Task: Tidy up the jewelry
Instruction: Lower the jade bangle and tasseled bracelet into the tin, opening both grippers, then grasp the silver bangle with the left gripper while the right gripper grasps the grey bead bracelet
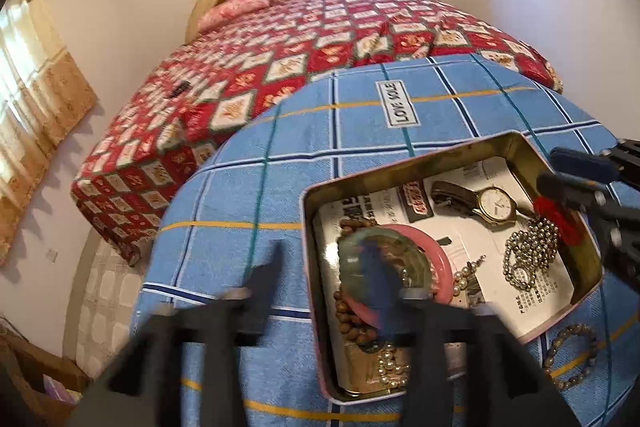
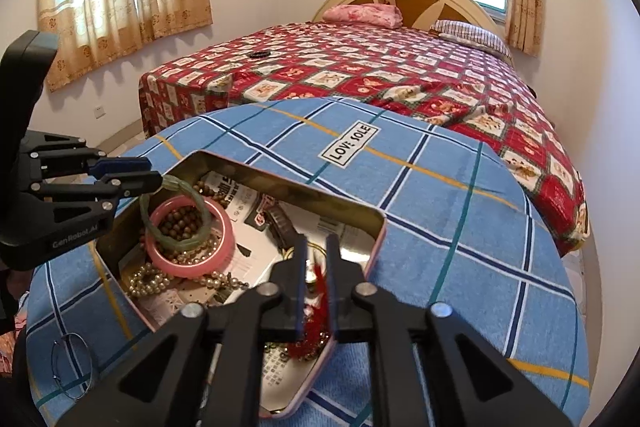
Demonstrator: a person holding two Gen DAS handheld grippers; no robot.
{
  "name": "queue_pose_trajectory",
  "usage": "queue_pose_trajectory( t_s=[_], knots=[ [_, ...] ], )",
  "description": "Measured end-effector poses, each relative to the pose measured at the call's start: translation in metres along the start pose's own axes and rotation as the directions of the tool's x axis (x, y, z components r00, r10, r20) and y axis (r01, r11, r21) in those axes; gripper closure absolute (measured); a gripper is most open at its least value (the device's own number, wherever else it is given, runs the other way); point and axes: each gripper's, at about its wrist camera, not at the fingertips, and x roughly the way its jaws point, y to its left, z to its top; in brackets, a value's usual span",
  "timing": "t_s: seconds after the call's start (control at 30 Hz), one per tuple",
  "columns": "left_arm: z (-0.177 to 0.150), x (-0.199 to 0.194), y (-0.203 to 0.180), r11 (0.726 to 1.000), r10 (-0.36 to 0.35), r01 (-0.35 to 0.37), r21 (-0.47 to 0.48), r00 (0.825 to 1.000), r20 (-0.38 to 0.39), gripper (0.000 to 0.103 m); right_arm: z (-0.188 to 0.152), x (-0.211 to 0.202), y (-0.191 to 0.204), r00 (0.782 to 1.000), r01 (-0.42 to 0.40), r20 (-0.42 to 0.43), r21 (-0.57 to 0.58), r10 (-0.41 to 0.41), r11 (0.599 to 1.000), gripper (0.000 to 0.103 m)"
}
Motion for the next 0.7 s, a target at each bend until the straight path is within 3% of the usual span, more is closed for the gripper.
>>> queue_pose_trajectory(
  t_s=[0.03, 0.07, 0.33, 0.7],
  knots=[
    [0.0, -0.003, 0.0, 1.0, 0.01, -0.01, 0.002, 1.0, 0.016, 0.034, -0.001, -0.001, 0.0, 1.0, 0.004, 0.006, 0.001, -0.004, 1.0, 0.061],
    [-0.001, -0.007, 0.001, 1.0, 0.009, -0.009, 0.004, 1.0, 0.029, 0.034, -0.002, -0.004, 0.0, 1.0, 0.01, 0.016, 0.0, -0.01, 1.0, 0.051],
    [-0.017, -0.026, 0.011, 1.0, 0.01, -0.009, -0.03, 0.999, 0.031, 0.034, -0.016, -0.032, 0.005, 0.999, 0.042, 0.036, -0.021, -0.041, 0.999, 0.047],
    [-0.078, -0.052, 0.023, 0.998, 0.008, -0.009, -0.064, 1.0, -0.01, 0.034, -0.053, -0.055, 0.011, 0.998, 0.058, 0.002, -0.033, -0.058, 0.998, 0.033]
  ],
)
